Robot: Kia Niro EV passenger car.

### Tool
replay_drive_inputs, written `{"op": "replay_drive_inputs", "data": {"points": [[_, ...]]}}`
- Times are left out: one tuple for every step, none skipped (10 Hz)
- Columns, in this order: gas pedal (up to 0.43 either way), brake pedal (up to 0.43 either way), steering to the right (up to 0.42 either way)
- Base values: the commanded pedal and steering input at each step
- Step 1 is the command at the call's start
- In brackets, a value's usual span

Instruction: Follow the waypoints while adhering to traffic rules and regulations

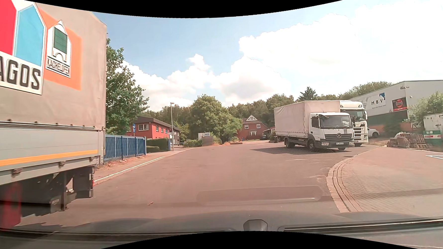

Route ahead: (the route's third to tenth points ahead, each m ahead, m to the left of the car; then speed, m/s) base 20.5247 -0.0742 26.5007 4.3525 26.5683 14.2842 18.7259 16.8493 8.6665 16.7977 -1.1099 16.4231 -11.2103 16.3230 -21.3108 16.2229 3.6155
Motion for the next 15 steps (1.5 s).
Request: {"op": "replay_drive_inputs", "data": {"points": [[0.000, 0.000, 0.120], [0.000, 0.000, 0.134], [0.000, 0.000, 0.140], [0.000, 0.000, 0.140], [0.000, 0.000, 0.134], [0.000, 0.000, 0.127], [0.000, 0.000, 0.125], [0.000, 0.000, 0.124], [0.008, 0.000, 0.119], [0.028, 0.000, 0.106], [0.028, 0.000, 0.091], [0.028, 0.000, 0.080], [0.039, 0.000, 0.071], [0.059, 0.000, 0.063], [0.079, 0.000, 0.056]]}}
